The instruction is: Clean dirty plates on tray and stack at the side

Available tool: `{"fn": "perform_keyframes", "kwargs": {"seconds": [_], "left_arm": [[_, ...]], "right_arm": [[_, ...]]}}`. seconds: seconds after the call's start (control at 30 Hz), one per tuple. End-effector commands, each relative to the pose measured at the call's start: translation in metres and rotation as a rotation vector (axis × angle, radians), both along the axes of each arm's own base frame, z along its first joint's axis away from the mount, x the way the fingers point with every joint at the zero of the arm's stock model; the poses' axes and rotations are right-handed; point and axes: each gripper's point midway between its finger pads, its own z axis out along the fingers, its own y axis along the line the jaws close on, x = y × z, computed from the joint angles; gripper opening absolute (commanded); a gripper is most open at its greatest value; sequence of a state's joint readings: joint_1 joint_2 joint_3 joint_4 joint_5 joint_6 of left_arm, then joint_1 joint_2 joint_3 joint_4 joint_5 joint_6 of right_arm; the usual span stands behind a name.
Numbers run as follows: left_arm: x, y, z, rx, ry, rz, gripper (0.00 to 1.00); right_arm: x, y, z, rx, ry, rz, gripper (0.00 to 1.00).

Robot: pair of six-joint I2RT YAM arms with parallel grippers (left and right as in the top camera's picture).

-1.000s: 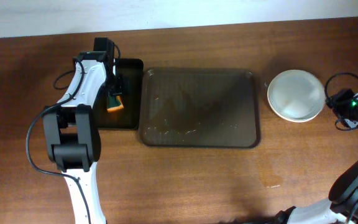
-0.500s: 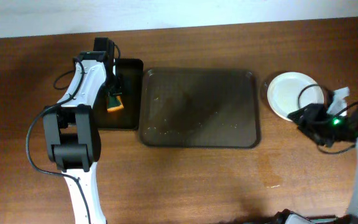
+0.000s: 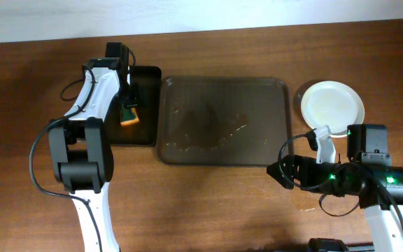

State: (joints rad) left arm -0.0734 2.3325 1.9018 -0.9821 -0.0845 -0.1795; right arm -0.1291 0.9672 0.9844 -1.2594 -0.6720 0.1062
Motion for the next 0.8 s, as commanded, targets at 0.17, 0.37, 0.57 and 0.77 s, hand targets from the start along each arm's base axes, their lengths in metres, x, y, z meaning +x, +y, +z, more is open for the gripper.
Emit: {"fn": "perform_keyframes", "kwargs": {"seconds": [0.17, 0.37, 0.57, 0.77], "left_arm": [[-0.002, -0.001, -0.005, -0.006, 0.012, -0.004, 1.0], [-0.002, -0.001, -0.005, -0.005, 0.012, -0.004, 0.99], [-0.002, -0.001, -0.005, -0.006, 0.012, -0.004, 1.0], [-0.002, -0.001, -0.005, -0.005, 0.012, -0.004, 1.0]], "right_arm": [[-0.016, 0.003, 0.023, -0.048, -0.179, 0.045, 0.98], [-0.006, -0.001, 0.026, -0.134, -0.614, 0.045, 0.98], [0.002, 0.013, 0.036, -0.191, -1.187, 0.075, 0.98], [0.019, -0.003, 0.039, -0.268, -1.331, -0.056, 0.98]]}}
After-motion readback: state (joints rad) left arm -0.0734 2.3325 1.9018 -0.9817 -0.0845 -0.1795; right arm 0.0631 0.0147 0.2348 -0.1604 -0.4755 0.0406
